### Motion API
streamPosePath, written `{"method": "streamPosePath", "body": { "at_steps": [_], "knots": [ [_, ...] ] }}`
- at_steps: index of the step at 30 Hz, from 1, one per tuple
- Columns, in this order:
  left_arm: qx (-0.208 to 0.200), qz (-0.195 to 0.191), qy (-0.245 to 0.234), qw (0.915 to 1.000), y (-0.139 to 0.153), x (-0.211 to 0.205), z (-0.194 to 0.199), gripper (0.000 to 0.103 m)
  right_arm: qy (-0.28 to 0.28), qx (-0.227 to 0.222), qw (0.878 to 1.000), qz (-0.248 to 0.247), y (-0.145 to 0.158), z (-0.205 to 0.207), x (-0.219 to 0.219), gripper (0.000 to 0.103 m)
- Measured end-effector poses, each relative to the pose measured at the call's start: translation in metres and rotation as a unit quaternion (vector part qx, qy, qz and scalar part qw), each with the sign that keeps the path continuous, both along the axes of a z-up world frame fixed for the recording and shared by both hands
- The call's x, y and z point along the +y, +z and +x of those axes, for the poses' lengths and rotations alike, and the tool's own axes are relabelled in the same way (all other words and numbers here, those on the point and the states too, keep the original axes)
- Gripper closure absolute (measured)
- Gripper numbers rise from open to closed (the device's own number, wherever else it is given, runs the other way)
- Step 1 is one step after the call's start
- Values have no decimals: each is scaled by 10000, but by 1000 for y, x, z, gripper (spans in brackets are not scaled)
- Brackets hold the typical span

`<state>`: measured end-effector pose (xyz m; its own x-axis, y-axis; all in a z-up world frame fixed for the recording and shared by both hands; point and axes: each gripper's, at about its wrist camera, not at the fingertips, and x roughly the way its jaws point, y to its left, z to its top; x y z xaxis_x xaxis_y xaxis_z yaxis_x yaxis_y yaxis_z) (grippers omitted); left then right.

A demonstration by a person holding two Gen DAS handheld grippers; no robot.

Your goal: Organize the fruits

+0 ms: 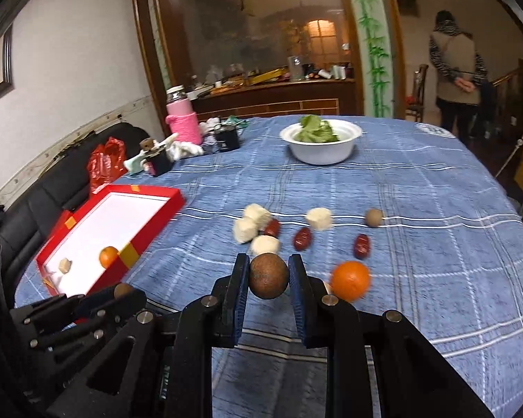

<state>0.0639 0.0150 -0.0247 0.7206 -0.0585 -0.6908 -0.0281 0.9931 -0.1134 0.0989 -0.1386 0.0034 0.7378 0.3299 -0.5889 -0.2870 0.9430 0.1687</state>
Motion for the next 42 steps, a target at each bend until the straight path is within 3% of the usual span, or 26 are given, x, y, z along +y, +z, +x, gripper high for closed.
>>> {"method": "streamPosePath", "body": {
  "at_steps": [5, 20, 42],
  "knots": [
    [-17, -27, 76, 10000, 0, 1, 2, 84, -69, -102, 9999, 26, -5, 0, -4, 79],
    [51, 409, 244, 9989, 0, -8, 3, 84, 47, -91, 9999, -11, -11, -2, 0, 79],
    [38, 591, 426, 9973, 1, -9, 3, 84, 113, -58, 9999, -41, -12, -3, 3, 79]
  ]
}}
